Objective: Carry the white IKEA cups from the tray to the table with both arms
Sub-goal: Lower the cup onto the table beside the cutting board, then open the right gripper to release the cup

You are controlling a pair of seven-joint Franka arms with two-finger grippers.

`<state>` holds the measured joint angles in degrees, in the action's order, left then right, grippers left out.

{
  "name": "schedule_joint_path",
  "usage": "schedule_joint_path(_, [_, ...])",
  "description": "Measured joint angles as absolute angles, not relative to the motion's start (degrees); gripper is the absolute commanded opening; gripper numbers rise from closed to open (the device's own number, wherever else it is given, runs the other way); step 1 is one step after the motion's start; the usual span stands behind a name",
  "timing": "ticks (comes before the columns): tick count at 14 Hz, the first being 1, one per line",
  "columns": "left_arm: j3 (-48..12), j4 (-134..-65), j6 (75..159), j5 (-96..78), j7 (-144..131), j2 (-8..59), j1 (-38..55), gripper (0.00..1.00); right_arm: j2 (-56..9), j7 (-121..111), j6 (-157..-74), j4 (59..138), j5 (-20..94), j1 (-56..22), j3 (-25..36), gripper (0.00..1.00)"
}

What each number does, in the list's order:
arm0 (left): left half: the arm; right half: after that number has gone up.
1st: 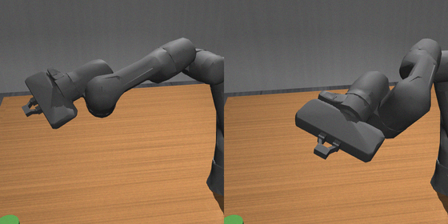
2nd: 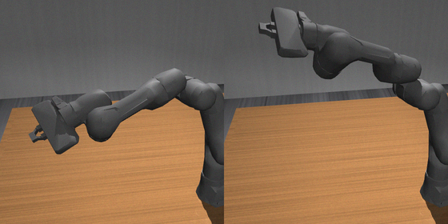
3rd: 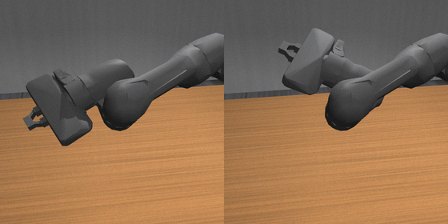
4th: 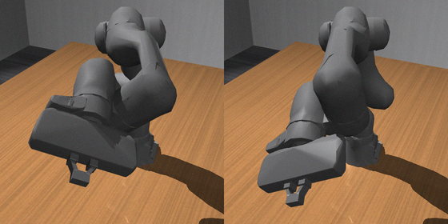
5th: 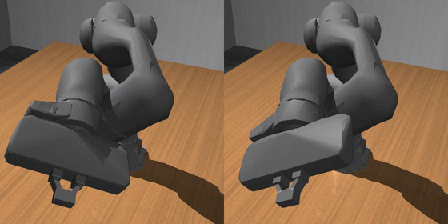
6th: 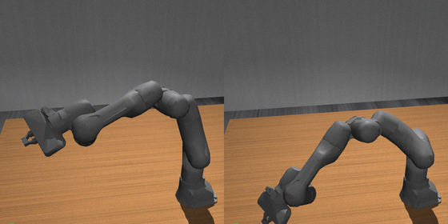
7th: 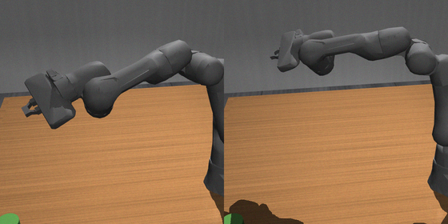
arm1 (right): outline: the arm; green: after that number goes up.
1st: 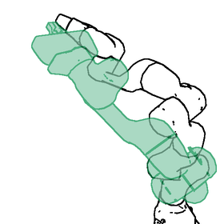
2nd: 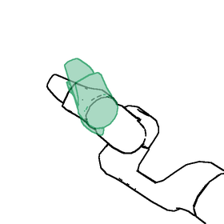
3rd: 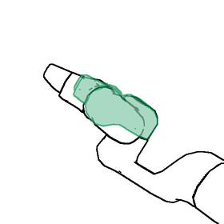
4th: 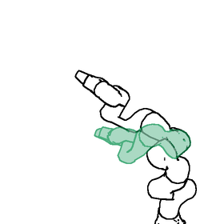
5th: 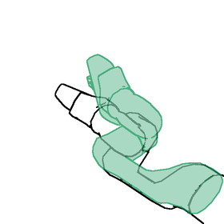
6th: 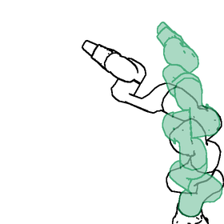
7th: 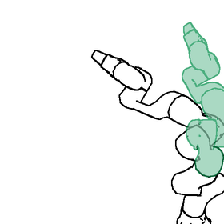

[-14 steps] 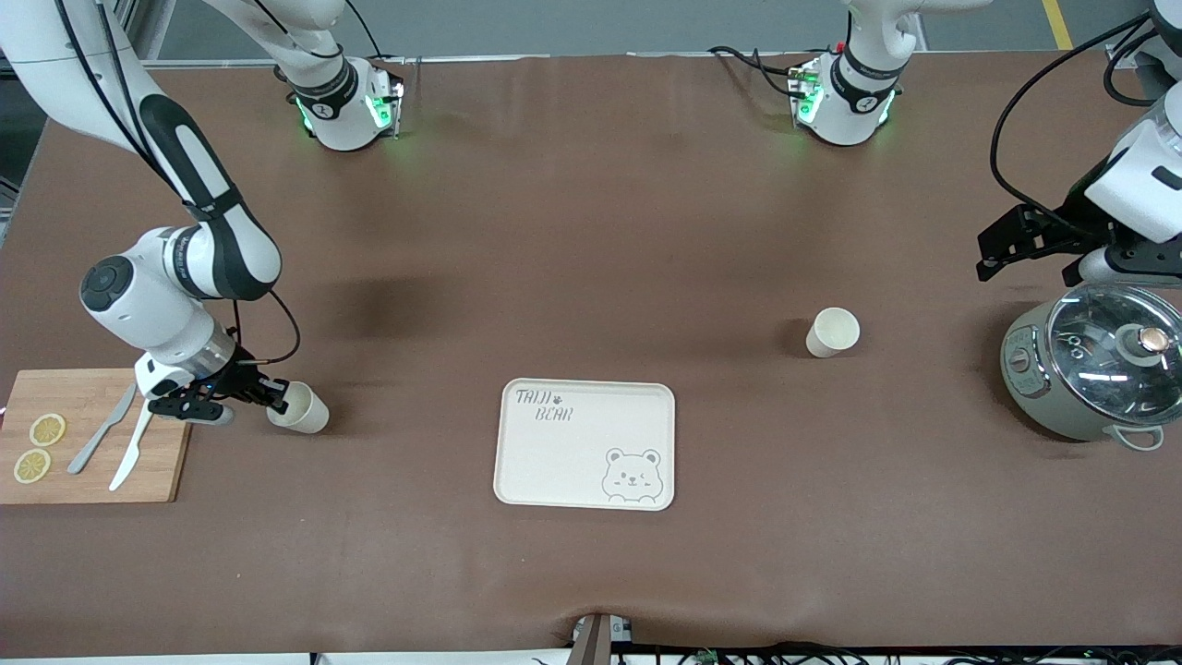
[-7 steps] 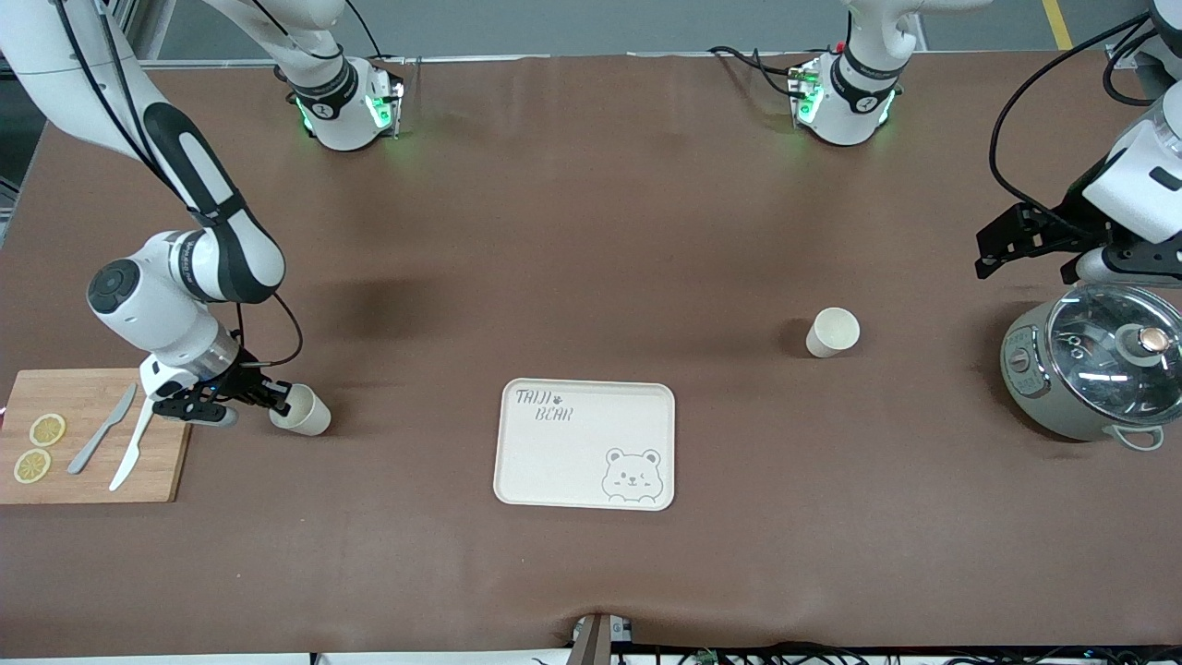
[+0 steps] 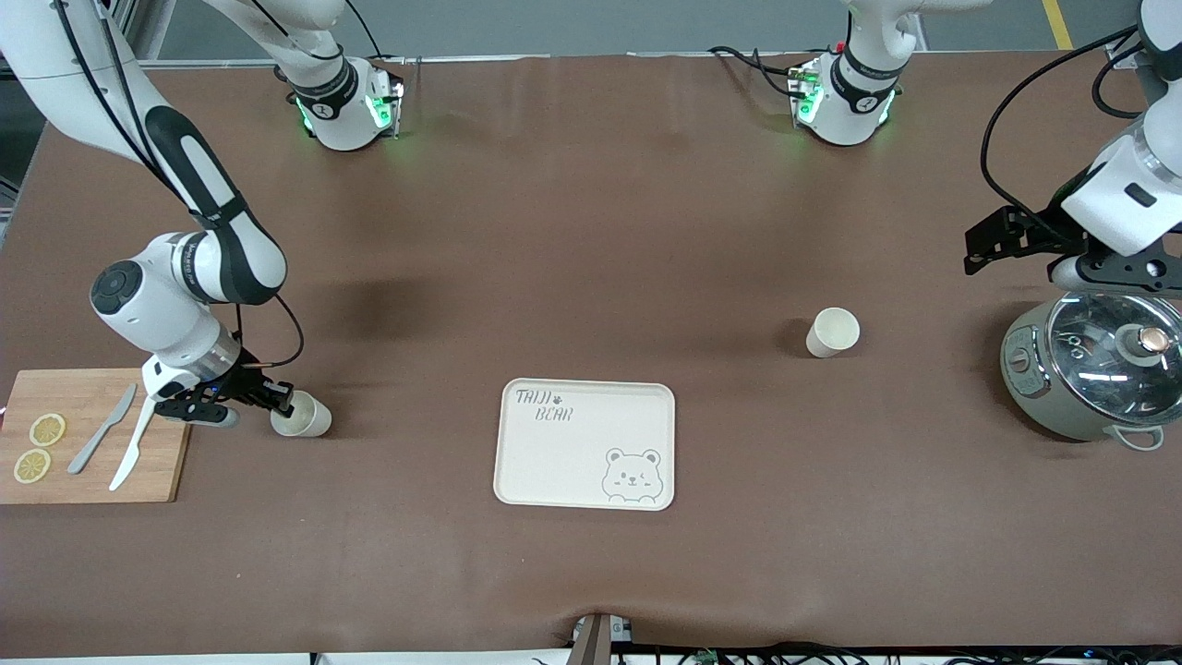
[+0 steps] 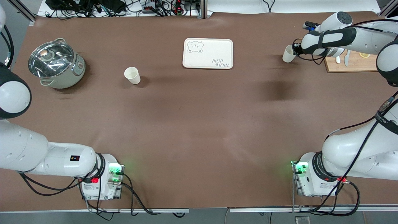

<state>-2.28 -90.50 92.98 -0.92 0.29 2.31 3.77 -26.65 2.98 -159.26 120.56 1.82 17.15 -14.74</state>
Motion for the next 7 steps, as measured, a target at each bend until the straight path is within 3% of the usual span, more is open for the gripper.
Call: schedule_joint_path(7, [-2.38,-90.50,92.41,-0.92,0.31,2.66,4.24,1.00,-26.61,2.83,-159.30,120.50,0.17,17.17,-14.50,1.00])
